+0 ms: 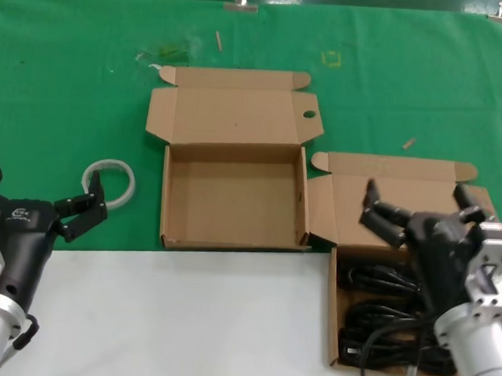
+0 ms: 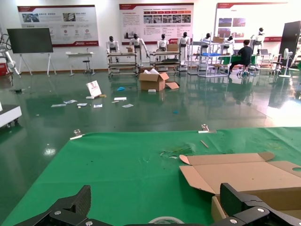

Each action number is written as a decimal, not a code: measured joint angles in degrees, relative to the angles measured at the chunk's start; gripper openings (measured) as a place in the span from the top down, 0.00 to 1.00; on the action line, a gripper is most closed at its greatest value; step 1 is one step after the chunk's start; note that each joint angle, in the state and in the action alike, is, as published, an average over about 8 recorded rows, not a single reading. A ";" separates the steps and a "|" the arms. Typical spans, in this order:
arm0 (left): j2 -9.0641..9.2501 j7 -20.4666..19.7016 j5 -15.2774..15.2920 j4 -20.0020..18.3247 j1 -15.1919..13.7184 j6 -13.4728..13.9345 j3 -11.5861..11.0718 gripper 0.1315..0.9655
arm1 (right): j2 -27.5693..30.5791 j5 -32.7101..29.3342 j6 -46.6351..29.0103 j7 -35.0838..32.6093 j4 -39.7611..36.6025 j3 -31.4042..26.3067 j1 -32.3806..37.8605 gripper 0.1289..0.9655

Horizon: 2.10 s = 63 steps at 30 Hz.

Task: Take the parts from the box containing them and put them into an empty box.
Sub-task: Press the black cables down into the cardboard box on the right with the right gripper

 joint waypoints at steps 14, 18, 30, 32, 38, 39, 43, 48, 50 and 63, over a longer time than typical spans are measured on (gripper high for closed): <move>0.00 0.00 0.00 0.00 0.00 0.00 0.00 0.00 | -0.01 14.91 14.49 -10.89 3.84 -12.74 -4.22 0.00; 0.00 0.00 0.00 0.00 0.00 0.00 0.00 0.00 | -0.01 18.36 17.96 -14.54 5.85 -14.02 -6.03 0.00; 0.00 0.00 0.00 0.00 0.00 0.00 0.00 0.00 | -0.01 20.21 20.40 -18.52 10.82 -11.46 -14.83 0.00; 0.00 0.00 0.00 0.00 0.00 0.00 0.00 0.00 | -0.01 18.57 18.34 -16.85 10.38 -9.39 -16.20 0.00; 0.00 -0.03 0.00 0.00 0.00 0.00 0.00 0.00 | -0.02 12.85 11.83 -11.67 8.31 -2.45 -19.09 0.00; 0.00 -0.03 0.01 0.00 0.00 0.00 0.00 0.00 | -0.02 11.99 10.98 -10.97 7.94 -1.49 -19.34 0.00; 0.00 -0.03 0.02 0.00 0.00 0.00 0.00 0.00 | -0.03 9.43 8.63 -8.78 6.57 1.09 -19.68 0.00; 0.00 -0.03 0.02 0.00 0.00 0.00 0.00 0.00 | -0.03 7.85 7.02 -6.68 4.85 2.22 -19.12 0.00; 0.00 -0.02 0.02 0.00 0.00 0.00 0.00 0.00 | -0.03 7.88 6.86 -6.03 4.09 1.88 -18.70 0.00; 0.00 -0.02 0.02 0.00 0.00 0.00 0.00 0.00 | -0.04 22.62 17.35 -13.72 2.30 -11.33 -14.02 0.00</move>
